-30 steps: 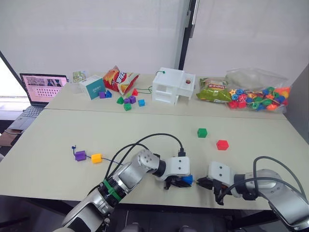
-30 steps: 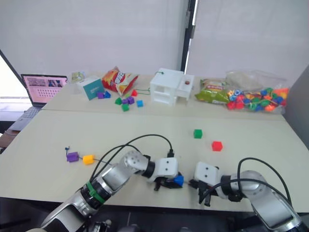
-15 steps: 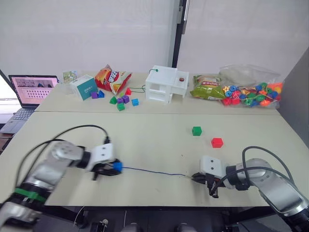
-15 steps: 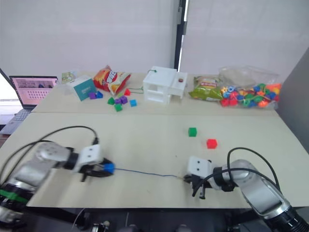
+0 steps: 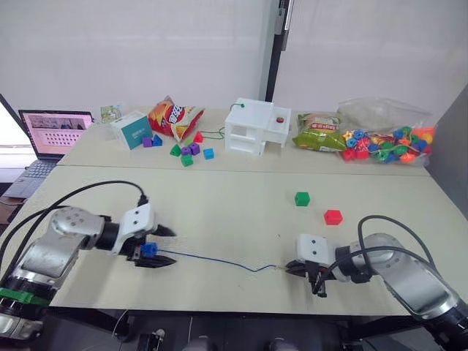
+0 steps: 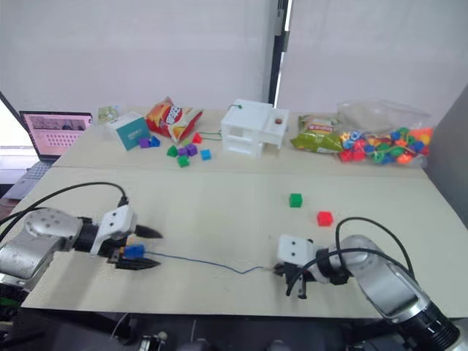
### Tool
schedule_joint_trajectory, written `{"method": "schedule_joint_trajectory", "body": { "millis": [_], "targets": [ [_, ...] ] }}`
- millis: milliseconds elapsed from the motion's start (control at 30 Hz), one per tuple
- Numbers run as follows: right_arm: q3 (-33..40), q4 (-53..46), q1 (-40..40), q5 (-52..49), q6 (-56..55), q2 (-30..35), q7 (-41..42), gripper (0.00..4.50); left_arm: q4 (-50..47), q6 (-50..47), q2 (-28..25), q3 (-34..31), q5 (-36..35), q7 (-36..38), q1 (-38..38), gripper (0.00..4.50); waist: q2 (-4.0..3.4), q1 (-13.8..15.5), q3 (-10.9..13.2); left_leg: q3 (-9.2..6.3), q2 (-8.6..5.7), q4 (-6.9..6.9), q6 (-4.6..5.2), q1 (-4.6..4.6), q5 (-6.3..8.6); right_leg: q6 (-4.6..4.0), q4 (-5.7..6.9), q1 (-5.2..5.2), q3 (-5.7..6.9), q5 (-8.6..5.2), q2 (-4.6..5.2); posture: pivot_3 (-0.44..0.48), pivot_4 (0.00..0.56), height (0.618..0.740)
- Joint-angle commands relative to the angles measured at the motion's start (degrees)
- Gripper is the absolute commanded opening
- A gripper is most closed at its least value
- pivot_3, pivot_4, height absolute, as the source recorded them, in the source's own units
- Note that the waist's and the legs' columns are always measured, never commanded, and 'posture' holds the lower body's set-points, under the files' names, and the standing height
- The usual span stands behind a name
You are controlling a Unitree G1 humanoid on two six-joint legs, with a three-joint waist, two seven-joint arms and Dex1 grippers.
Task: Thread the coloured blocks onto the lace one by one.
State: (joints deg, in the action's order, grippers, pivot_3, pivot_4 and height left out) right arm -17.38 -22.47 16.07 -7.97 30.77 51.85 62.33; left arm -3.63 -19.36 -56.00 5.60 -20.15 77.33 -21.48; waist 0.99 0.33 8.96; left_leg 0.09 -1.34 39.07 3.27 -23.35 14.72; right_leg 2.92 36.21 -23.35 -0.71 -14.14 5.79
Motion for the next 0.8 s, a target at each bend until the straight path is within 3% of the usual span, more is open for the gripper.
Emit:
{"method": "schedule_joint_trajectory", "body": {
  "millis": [33, 167, 267, 400, 500, 700, 733, 800],
  "targets": [
    [-0.19, -0.94, 1.09, 0.38, 0.88, 0.08, 0.38, 0.0, -11.36, -7.08, 4.4, 2.17, -4.41, -3.02, -0.96, 4.32, -0.02, 0.01, 0.0, 0.0, 0.0, 0.0, 0.0, 0.0, 0.0, 0.0, 0.0, 0.0, -0.01, 0.0, -0.01, 0.0, 0.15, 0.74],
    [-1.1, -0.93, 2.16, 0.73, 1.93, -0.61, 0.19, 0.0, -16.87, -10.68, 13.87, 8.69, -2.36, -9.58, -1.5, 4.32, 0.01, 0.31, 0.02, 0.02, -0.02, 0.06, 0.01, 0.03, 0.0, 0.03, 0.0, 0.11, -0.02, 0.01, -0.03, 0.0, 0.15, 0.74],
    [-1.76, -1.24, 2.83, 0.77, 3.13, -1.19, -0.12, 0.0, -10.58, -7.12, 24.06, 16.38, 6.03, -17.52, -4.25, 4.32, 0.0, 0.51, 0.01, 0.01, -0.03, 0.09, 0.01, 0.08, 0.0, 0.02, 0.03, 0.13, -0.07, 0.02, -0.1, 0.0, 0.15, 0.74],
    [-2.34, -1.57, 3.2, 1.16, 3.92, -1.3, -0.45, 0.0, -2.88, -2.74, 32.02, 21.45, 12.0, -21.36, -7.01, 4.32, 0.01, 0.46, 0.02, -0.01, -0.04, 0.21, 0.0, 0.06, -0.02, 0.02, 0.01, 0.19, -0.06, 0.02, -0.16, 0.0, 0.15, 0.74],
    [-2.11, -1.82, 2.96, 1.21, 4.18, -1.15, -0.69, 0.0, 0.31, -2.38, 35.45, 23.11, 13.03, -21.54, -8.1, 4.32, 0.01, 0.4, 0.01, -0.02, -0.04, 0.21, 0.0, 0.06, -0.02, 0.02, 0.05, 0.14, -0.07, 0.02, -0.17, 0.0, 0.15, 0.74],
    [-1.87, -2.6, 2.48, 1.19, 4.78, -1.12, -1.04, 0.0, 2.82, -1.5, 36.79, 24.58, 15.44, -21.24, -9.04, 4.32, 0.0, 0.36, 0.01, -0.03, -0.04, 0.21, 0.0, 0.06, -0.02, 0.02, 0.04, 0.14, -0.08, 0.02, -0.16, 0.0, 0.15, 0.74],
    [-1.78, -2.77, 2.41, 1.08, 4.97, -1.12, -1.12, 0.0, 2.67, -1.68, 36.82, 24.83, 15.56, -20.95, -9.02, 3.78, 0.0, 0.37, 0.01, -0.03, -0.04, 0.21, 0.0, 0.06, -0.02, 0.02, 0.04, 0.14, -0.07, 0.02, -0.15, 0.0, 0.15, 0.74],
    [-1.75, -2.93, 2.37, 1.1, 5.13, -1.1, -1.27, 0.0, 2.46, -2.23, 36.71, 24.81, 15.76, -20.66, -8.92, 3.15, 0.0, 0.38, 0.01, -0.03, -0.04, 0.21, 0.0, 0.06, -0.02, 0.02, 0.04, 0.15, -0.08, 0.02, -0.14, 0.0, 0.15, 0.74]
  ]
}}
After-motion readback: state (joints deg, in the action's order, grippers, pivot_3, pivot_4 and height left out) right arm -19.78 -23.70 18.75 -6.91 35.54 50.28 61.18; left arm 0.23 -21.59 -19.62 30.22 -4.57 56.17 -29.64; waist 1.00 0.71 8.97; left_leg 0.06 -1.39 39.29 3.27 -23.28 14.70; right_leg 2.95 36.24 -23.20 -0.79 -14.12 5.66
